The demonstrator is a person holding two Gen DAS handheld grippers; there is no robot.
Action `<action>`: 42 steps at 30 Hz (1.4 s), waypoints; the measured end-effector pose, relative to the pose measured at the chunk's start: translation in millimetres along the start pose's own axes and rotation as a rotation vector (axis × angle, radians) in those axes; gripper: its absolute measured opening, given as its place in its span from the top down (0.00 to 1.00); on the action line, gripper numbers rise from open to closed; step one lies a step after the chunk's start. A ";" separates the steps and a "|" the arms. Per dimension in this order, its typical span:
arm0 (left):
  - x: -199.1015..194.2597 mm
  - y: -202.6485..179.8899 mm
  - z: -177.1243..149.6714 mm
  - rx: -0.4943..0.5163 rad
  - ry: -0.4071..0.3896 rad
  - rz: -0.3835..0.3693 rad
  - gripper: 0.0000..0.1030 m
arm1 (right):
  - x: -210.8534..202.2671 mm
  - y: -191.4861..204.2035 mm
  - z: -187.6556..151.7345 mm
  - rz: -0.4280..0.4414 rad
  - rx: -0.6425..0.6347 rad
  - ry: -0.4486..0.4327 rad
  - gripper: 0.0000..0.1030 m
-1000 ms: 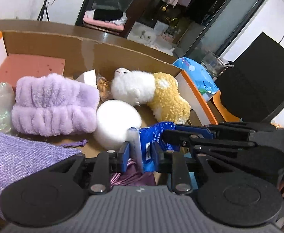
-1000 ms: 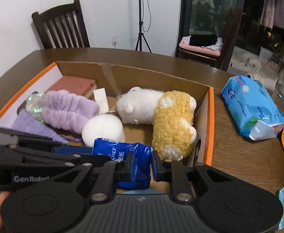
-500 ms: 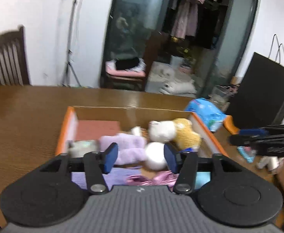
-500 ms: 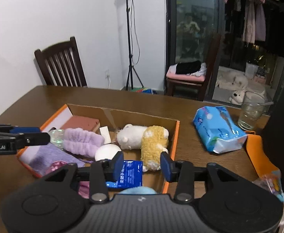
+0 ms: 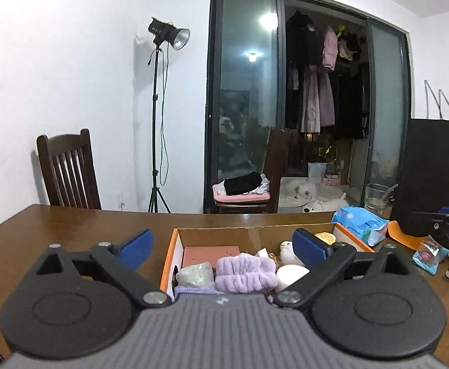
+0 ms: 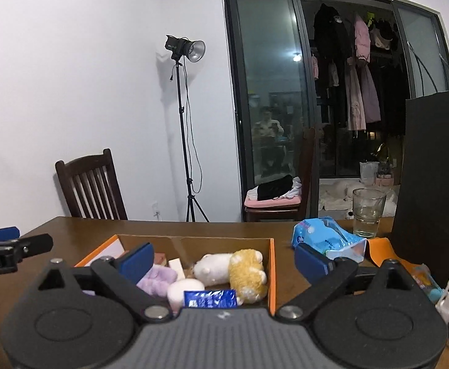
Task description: Organize soft objects
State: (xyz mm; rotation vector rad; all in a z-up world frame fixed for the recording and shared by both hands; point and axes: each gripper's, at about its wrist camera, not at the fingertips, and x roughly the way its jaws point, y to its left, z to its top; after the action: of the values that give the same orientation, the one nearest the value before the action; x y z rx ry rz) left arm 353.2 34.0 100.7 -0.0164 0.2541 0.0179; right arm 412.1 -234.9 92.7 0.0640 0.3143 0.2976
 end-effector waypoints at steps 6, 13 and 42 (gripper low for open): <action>-54.3 -0.6 -31.9 -0.030 -0.032 -0.008 0.00 | -47.0 7.4 -29.3 0.001 0.023 -0.046 0.04; -153.0 -7.4 -83.1 -0.022 -0.021 0.009 0.00 | -132.1 17.0 -92.2 -0.013 0.002 -0.034 0.04; -276.7 -39.8 -170.8 0.020 0.052 0.065 0.00 | -271.3 53.7 -201.0 0.060 0.017 0.038 0.01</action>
State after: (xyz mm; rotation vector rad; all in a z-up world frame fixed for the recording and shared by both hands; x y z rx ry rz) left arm 43.4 -13.3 5.5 0.0117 0.3069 0.0791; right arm 87.8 -261.3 -12.3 0.0845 0.3529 0.3555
